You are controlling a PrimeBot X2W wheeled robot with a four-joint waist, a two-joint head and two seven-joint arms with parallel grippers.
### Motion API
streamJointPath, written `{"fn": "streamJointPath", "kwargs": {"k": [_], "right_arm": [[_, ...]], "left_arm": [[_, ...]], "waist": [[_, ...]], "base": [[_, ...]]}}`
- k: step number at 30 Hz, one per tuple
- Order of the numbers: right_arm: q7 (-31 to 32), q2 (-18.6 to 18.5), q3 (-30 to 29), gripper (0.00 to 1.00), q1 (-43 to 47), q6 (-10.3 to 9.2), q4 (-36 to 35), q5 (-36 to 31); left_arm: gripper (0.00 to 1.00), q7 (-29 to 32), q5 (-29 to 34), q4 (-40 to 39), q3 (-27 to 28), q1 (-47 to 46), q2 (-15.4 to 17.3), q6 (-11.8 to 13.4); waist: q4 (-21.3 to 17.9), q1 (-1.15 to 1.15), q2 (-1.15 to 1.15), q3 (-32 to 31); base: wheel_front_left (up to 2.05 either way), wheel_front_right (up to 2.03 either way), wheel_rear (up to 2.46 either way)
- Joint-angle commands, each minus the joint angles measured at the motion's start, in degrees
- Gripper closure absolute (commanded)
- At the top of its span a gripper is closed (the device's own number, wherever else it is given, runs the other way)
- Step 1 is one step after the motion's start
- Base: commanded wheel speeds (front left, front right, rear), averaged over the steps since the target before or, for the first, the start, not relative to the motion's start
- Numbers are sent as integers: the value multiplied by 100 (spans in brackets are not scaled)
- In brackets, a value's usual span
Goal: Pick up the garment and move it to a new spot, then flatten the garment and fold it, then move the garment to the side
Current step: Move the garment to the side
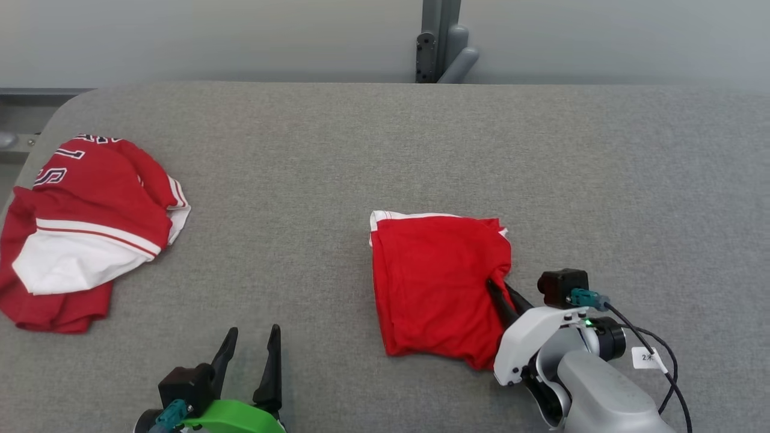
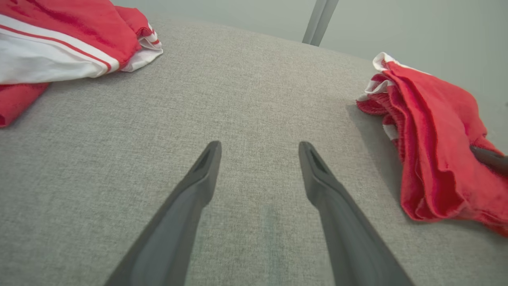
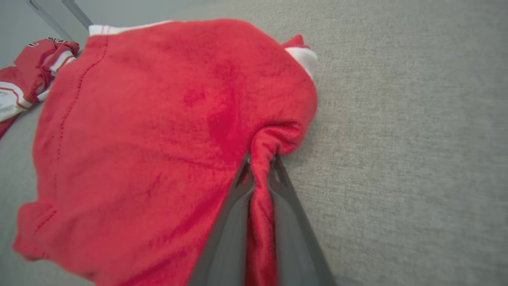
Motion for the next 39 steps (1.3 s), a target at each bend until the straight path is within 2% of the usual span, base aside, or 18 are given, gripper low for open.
{"fn": "streamJointPath", "kwargs": {"k": [1, 12, 15, 18, 22, 27, 34, 35, 39], "right_arm": [[-45, -57, -30, 100, -35, 0, 37, -14], [-46, -253, -487, 100, 296, -2, -481, -283], [-46, -288, -532, 100, 340, -3, -564, -365], [-47, -255, -534, 100, 355, -3, -656, -390], [-47, -266, -510, 100, 263, -3, -774, -545], [-47, -356, -543, 100, -156, -3, -788, -812], [-48, -968, -941, 100, -1379, -3, -282, -1285], [-48, -968, -941, 100, -1379, -3, -282, -1285], [-47, -1417, -1537, 100, -2005, -3, 332, -1459]], "left_arm": [[0, 1, 18, -22, -20, -54, 17, -29], [0, 1, -67, -272, -271, -204, 19, -48], [0, 1, -36, -300, -366, -338, 19, -55], [0, 1, 6, -323, -451, -449, 23, -65], [0, 1, 96, -272, -500, -612, 25, -78], [0, 1, 322, -214, -442, -797, 27, -94], [0, 1, 734, -302, -291, -1225, 116, -97], [0, 1, 734, -302, -291, -1225, 116, -97], [0, 1, 812, -410, -247, -1423, 170, -95]], "waist": [[-359, 0, 0, -103], [-2672, 0, 0, -145], [-3090, 0, 0, -44], [-3290, 0, 0, 101], [-3197, 0, 0, 371], [-2725, 0, 0, 845], [-1832, 0, 0, 1771], [-1832, 0, 0, 1771], [-1398, 0, 0, 2138]], "base": [[0, 0, 0], [0, 0, 0], [0, 0, 0], [0, 0, 0], [0, 0, 0], [0, 0, 0], [0, 0, 0], [0, 0, 0], [0, 0, 0]]}}
